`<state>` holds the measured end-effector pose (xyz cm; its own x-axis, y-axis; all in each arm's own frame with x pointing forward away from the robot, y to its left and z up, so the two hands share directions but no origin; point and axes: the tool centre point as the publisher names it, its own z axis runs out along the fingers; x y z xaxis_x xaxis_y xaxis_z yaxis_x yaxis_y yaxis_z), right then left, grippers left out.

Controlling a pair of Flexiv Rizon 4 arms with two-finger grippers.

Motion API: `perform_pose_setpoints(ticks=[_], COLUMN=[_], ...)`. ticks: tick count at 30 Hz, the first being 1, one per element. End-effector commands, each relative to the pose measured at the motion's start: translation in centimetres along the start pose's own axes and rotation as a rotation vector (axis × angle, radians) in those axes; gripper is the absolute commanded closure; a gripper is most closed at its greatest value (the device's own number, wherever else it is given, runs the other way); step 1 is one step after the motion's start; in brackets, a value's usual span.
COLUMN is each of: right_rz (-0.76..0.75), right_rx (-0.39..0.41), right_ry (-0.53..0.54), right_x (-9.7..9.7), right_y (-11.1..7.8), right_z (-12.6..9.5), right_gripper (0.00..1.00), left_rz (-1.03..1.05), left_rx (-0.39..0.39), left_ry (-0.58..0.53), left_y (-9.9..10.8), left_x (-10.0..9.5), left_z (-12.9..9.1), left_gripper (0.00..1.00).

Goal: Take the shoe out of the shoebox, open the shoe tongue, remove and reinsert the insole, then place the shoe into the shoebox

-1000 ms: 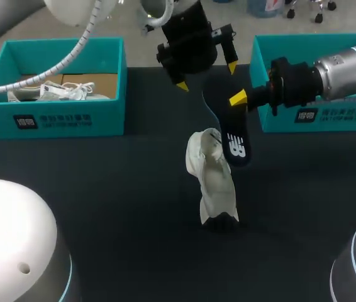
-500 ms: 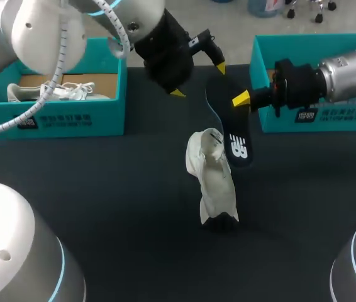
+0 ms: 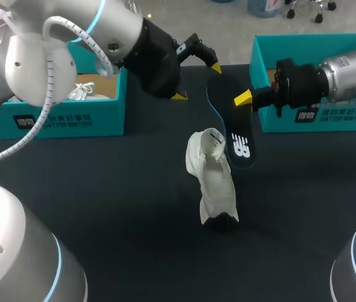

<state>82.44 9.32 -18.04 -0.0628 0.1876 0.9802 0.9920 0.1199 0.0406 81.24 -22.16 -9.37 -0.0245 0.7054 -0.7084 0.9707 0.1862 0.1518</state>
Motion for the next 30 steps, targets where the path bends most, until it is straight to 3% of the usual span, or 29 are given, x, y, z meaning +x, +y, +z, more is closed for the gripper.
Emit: perform_pose_setpoints(ticks=[1,13,30], right_rz=[-0.004,0.007,-0.025], right_rx=[-0.004,-0.053,-0.029], right_ry=[-0.003,0.090,0.134], right_x=[0.8,2.9,5.0], right_y=[-0.1,-0.4,-1.2], right_z=[-0.7,-1.8,-1.7], right_gripper=[1.00,1.00,1.00], left_rz=[0.007,0.012,-0.001], left_rx=[0.001,-0.021,-0.013], left_ry=[-0.252,-0.396,-0.530], left_y=[0.2,-0.3,-0.6], left_x=[1.2,1.5,0.2], left_z=[0.6,1.6,2.4], left_gripper=[0.00,0.00,0.02])
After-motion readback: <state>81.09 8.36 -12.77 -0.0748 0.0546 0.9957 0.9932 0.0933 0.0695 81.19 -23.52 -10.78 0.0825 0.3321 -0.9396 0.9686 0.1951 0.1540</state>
